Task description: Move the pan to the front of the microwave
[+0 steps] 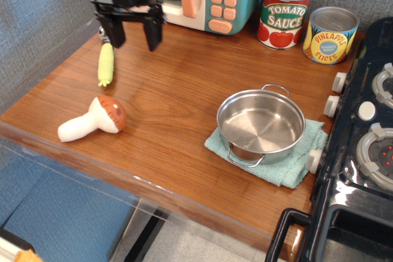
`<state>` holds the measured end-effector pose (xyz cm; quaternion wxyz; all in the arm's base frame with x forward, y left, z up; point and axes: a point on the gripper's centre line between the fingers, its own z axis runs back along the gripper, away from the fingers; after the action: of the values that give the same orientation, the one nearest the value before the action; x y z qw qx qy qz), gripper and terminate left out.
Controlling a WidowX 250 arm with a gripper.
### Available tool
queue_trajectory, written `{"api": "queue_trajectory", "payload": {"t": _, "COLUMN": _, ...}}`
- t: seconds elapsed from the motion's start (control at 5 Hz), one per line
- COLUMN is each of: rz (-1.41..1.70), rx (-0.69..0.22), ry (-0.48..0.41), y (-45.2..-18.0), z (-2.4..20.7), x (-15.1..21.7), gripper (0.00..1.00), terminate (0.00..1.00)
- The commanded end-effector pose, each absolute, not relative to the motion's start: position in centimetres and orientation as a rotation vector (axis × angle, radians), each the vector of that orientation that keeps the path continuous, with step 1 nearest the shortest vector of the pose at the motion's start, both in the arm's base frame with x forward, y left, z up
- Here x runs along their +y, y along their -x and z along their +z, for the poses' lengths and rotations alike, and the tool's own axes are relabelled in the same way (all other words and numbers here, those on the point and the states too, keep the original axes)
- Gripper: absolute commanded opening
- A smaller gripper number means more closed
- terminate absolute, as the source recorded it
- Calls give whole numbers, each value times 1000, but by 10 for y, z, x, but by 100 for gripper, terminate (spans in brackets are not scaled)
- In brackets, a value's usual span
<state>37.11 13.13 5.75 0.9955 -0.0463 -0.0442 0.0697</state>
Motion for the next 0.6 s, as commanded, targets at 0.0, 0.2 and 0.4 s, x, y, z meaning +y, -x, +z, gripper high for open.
{"api": "queue_trajectory", "payload": {"t": 0.0, "rz": -74, "rx": -166, "ry": 71, "y": -351, "z": 101, "x": 45, "gripper": 100, "terminate": 0}}
{"api": "queue_trajectory", "payload": {"t": 0.2, "rz": -125, "rx": -164, "ry": 65, "y": -339, "z": 101, "x": 9, "gripper": 100, "terminate": 0}}
{"api": "queue_trajectory", "payload": {"t": 0.4, "rz": -184, "rx": -148, "ry": 48, "y": -334, "z": 90, "x": -7, "gripper": 100, "terminate": 0}}
